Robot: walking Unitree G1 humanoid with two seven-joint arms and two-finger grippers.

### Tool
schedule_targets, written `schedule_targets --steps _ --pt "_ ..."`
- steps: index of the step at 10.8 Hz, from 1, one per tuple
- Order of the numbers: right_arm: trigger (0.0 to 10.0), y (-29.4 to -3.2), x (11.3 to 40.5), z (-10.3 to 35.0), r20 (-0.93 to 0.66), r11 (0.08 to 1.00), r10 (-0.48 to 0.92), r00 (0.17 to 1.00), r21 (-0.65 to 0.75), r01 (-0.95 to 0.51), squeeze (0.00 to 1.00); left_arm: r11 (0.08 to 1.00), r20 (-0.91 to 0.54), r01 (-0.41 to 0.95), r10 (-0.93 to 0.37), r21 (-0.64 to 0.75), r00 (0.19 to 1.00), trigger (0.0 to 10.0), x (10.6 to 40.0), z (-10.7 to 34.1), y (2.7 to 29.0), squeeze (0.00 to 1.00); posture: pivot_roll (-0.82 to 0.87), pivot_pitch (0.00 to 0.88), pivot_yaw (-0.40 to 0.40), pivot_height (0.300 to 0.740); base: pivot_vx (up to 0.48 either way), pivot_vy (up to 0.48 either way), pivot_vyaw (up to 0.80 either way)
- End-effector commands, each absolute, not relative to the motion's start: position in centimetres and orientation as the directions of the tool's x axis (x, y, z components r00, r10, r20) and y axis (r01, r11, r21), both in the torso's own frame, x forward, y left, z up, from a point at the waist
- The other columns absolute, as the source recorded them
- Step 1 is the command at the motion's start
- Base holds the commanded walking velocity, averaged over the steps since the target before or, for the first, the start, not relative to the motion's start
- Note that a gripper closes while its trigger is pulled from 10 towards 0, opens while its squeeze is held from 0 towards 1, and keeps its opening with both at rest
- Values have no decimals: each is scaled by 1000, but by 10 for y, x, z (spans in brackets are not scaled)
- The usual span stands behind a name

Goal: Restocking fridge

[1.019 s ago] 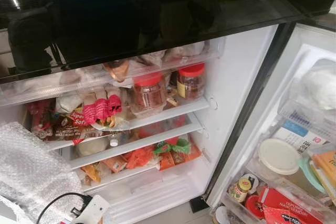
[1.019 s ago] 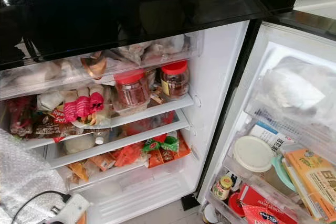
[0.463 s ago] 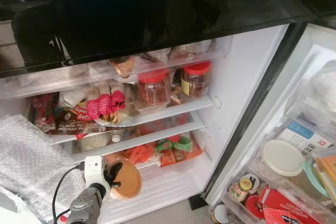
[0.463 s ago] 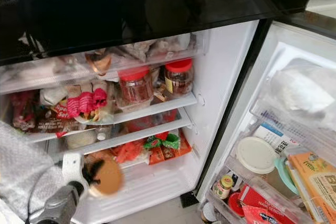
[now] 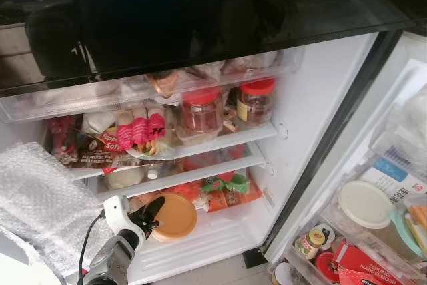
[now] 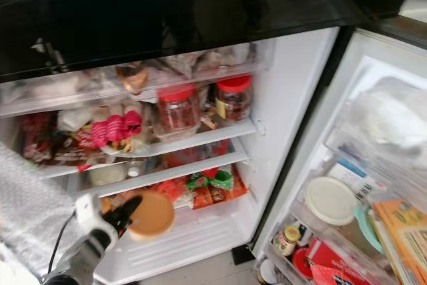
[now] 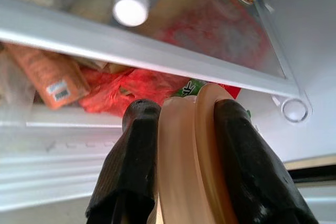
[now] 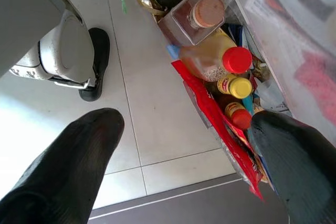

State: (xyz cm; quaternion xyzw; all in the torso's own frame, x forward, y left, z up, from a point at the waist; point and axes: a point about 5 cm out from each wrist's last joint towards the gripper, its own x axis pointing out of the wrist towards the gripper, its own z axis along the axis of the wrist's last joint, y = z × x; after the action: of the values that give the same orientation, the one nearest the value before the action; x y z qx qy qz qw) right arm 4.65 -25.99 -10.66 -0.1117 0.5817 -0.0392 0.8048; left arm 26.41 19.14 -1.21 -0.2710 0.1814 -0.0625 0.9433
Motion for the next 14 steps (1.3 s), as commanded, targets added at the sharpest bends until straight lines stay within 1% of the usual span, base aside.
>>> schedule_targets --steps 1,2,4,5,6,7,9,12,14 --pt "10000 -262 46 -106 -928 970 -194 319 -229 -77 0 851 -265 58 -226 -521 937 10000 266 -7 189 0 -170 5 -11 740 0 0 0" --pt "10000 -263 46 -106 -928 970 -192 320 -228 -80 0 868 -226 103 -238 -485 945 10000 269 1 187 0 -159 8 -18 740 0 0 0" --pt "10000 -264 47 -105 -928 970 -186 323 -227 -93 0 835 -192 115 -254 -538 948 10000 269 5 186 0 -139 19 -29 740 0 0 0" --pt "10000 -265 49 -105 -927 968 -181 328 -227 -106 0 785 -176 74 -228 -615 958 10000 270 6 185 0 -148 35 -35 740 0 0 0" --pt "10000 -266 53 -104 -923 969 -179 340 -225 -101 0 740 -147 72 -226 -668 963 10000 270 9 183 0 -162 47 -38 740 0 0 0" --pt "10000 -268 58 -102 -919 970 -180 352 -226 -94 0 727 -123 128 -282 -674 951 10000 271 14 173 0 -176 68 -38 740 0 0 0" --pt "10000 -271 62 -101 -909 980 -185 374 -199 1 0 772 -142 174 -324 -612 935 10000 262 11 167 0 -186 78 -34 740 0 0 0" --pt "10000 -269 62 -100 -902 983 -184 391 -168 74 0 760 -151 178 -341 -625 928 10000 260 13 170 0 -180 66 -24 740 0 0 0" --pt "10000 -267 63 -101 -891 980 -188 414 -143 138 0 745 -115 210 -358 -633 926 10000 272 25 168 0 -182 44 0 740 0 0 0"
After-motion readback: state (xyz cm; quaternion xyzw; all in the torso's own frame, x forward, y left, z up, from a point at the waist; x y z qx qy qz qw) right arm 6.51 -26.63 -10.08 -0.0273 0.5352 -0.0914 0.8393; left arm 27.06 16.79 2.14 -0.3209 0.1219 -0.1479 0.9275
